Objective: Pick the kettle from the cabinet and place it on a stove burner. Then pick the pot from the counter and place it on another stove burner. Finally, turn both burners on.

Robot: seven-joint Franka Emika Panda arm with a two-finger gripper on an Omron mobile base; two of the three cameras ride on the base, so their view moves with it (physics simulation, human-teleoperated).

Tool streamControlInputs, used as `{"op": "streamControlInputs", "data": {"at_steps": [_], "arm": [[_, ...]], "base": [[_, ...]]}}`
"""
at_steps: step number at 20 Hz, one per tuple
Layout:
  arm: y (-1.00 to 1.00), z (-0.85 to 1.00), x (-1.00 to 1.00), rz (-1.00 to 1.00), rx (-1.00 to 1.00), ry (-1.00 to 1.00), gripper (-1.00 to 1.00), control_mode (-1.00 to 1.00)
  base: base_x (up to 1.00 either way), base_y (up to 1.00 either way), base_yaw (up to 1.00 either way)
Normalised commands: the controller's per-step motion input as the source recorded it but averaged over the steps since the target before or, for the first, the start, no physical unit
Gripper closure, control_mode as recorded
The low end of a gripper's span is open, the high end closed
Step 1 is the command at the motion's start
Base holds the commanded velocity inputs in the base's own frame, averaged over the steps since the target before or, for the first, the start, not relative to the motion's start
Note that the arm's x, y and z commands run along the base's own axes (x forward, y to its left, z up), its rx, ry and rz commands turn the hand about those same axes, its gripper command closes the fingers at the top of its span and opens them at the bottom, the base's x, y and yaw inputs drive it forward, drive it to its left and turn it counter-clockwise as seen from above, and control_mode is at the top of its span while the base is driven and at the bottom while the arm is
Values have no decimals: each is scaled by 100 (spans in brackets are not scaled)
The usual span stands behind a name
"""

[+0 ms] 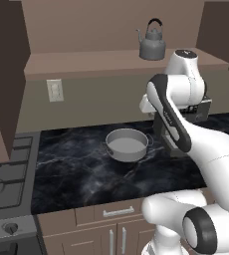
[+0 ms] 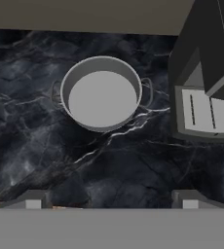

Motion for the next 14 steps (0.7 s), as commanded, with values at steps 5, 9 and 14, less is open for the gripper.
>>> {"op": "streamControlInputs", "data": {"at_steps": [5,9,14], "arm": [[-1,0,0,0,0,0,-100,-100],[-12,1,0,0,0,-8,-100,-100],[-8,17,-1,-1,0,-14,-100,-100]], "base": [[0,0,0],[0,0,0],[0,0,0]]}}
